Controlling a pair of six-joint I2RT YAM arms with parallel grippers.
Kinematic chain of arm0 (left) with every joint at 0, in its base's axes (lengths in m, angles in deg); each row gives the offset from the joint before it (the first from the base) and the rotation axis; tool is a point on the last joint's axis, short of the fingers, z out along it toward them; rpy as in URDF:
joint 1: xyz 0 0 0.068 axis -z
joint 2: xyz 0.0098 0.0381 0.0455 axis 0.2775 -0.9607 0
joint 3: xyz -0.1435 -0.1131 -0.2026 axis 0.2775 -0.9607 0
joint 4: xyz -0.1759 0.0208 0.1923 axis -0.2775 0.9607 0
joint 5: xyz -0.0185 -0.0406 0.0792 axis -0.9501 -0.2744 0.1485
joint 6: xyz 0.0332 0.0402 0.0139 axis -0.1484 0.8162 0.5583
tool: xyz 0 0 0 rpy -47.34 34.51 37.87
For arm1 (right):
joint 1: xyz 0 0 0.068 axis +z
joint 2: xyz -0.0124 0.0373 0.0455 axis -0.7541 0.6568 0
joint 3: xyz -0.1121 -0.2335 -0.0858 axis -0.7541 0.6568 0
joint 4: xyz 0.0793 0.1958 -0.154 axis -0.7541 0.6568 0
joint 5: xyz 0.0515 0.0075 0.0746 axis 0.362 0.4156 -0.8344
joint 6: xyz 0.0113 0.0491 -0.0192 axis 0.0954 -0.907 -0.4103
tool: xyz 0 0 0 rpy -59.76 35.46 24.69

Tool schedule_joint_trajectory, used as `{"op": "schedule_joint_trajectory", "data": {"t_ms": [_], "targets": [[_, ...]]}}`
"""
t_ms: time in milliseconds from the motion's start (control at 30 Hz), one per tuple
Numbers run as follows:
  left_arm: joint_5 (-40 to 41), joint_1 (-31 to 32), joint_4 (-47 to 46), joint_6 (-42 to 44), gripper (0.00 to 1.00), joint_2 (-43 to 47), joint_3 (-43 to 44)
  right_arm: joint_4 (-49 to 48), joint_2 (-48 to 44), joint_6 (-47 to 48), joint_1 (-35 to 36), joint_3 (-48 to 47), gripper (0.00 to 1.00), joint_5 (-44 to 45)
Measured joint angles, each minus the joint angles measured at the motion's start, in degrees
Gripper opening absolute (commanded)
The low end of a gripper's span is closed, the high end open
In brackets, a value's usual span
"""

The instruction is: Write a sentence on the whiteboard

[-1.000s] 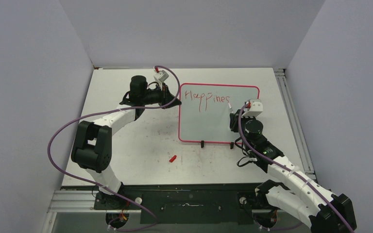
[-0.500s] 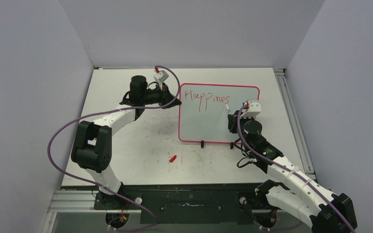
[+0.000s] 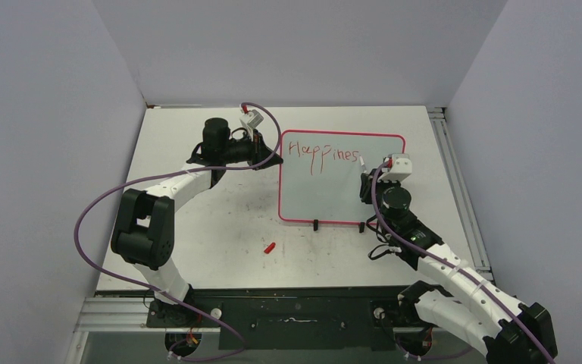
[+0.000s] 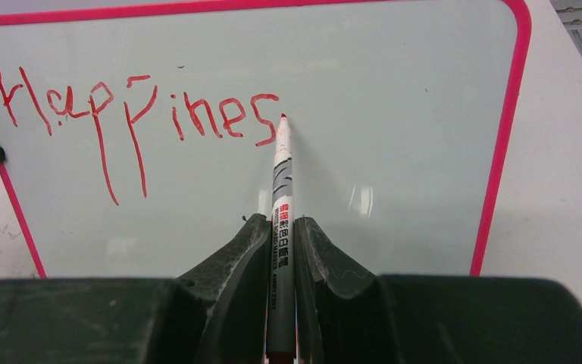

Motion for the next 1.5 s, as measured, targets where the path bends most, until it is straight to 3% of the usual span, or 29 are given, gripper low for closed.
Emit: {"op": "schedule_joint_trajectory", "data": {"t_ms": [867,1500], "targets": [[0.17,0.0,0.02,0.83,0.0,0.0,0.0,-2.99,3.08,0.81,-2.58,-1.16,0.05,-2.6],[0.17,0.0,0.79,1.01,0.0,0.46,0.0,0.55,0.2,-0.46,-1.07,0.0,0.05,-2.51]]}}
